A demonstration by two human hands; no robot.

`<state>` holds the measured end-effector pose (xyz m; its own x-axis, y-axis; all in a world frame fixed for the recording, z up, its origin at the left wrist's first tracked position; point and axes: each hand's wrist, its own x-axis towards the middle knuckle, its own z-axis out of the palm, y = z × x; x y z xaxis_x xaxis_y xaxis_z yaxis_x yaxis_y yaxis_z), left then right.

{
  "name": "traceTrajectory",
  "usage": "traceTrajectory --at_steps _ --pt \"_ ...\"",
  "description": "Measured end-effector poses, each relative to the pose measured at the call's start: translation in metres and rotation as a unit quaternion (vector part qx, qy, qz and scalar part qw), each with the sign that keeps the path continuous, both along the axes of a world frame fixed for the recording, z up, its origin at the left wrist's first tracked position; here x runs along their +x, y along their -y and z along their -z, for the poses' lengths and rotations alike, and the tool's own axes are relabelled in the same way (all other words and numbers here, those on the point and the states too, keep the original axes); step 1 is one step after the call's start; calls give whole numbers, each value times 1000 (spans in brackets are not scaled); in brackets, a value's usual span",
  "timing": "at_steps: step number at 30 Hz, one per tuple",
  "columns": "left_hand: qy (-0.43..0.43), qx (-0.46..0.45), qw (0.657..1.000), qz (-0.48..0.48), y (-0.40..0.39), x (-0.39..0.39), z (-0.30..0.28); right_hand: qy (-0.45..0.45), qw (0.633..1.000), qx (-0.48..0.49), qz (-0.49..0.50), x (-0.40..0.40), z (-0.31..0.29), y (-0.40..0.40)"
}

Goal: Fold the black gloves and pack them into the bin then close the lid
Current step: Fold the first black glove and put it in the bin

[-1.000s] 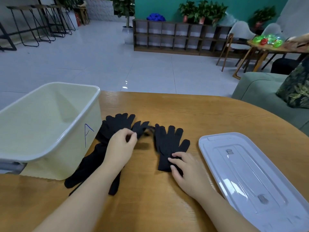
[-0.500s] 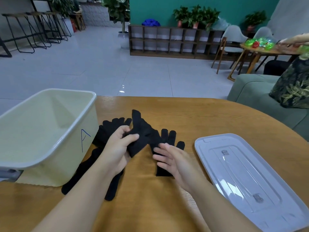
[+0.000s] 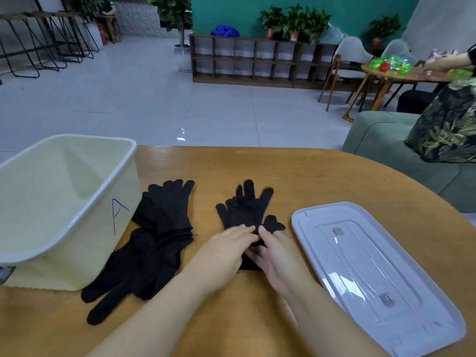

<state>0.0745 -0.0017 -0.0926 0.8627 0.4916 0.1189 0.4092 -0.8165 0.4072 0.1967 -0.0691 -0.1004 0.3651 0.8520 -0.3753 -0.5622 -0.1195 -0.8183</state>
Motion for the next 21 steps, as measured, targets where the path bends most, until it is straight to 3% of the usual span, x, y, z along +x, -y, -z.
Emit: traceTrajectory --at_steps 3,8,14,17,19,21 --pt "4 -8 1000 -19 4 -4 12 -6 999 -41 30 7 3 3" --pt "42 -1 999 -24 -2 -11 14 33 996 -82 -3 18 -3 0" --pt "117 101 988 1 -4 0 16 52 998 36 -25 29 -12 -11" --pt "77 44 996 -7 -3 5 18 55 997 -37 -27 32 -4 -12" --pt "49 16 999 -14 -4 4 25 98 991 -85 -19 32 1 -11" --pt "40 16 999 -16 -3 3 27 197 974 -110 0 34 4 -11"
